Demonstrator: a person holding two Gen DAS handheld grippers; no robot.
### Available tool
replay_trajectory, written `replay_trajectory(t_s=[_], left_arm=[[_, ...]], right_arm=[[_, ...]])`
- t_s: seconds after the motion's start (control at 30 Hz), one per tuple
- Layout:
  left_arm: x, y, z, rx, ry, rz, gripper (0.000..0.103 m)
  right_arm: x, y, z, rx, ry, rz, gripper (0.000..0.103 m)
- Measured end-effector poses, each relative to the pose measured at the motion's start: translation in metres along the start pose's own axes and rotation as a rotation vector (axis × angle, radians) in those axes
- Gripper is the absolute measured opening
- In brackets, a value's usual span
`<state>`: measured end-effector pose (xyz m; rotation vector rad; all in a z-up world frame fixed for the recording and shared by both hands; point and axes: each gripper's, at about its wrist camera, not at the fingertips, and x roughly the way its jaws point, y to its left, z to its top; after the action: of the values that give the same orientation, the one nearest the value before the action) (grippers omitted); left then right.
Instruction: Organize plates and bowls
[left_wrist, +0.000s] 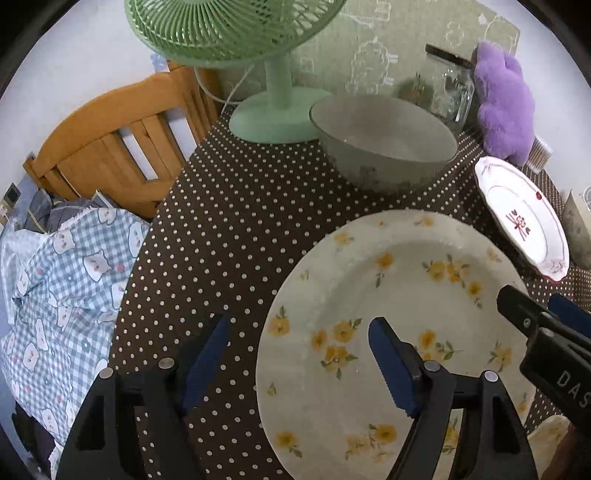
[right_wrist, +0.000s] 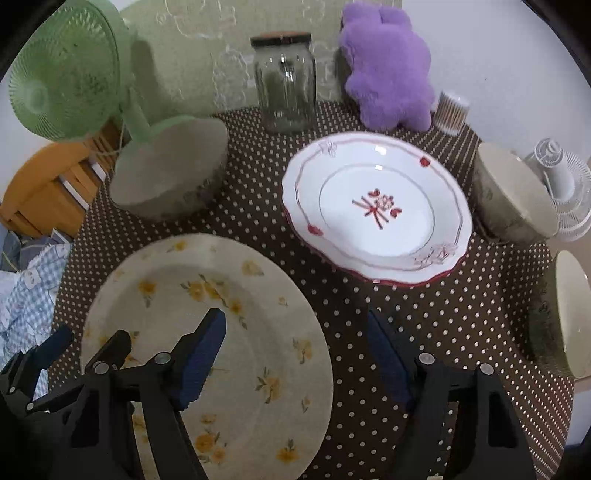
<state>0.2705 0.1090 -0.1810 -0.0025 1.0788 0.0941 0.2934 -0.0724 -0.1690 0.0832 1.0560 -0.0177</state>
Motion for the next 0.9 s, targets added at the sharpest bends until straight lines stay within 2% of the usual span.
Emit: replay_trajectory(t_s=[0.2,0.37,0.53,0.9], left_arm=[[0.011,-0.002,-0.001,-0.002,0.033,-0.019,0.071],[0.013,-0.005,-0.001,-0.004,0.030,-0.050,0.071],[0.015,-0.006,0.000,-0.012,0.035,-0.064,0.071],[0.011,-0.004,0.006,-0.016,0.060,-0.063,0.068]], right_arm=[[0.016,0.001,-0.003,-0.002,0.047,0.006,0.073],[0.028,0.003,-0.002,0.000,0.076,0.016,0.065],[0.033,0.006,-0.003,0.013,0.084,0.052,0.064],[0.032,0.010,0.000,0.022,0.100,0.027,0.064]])
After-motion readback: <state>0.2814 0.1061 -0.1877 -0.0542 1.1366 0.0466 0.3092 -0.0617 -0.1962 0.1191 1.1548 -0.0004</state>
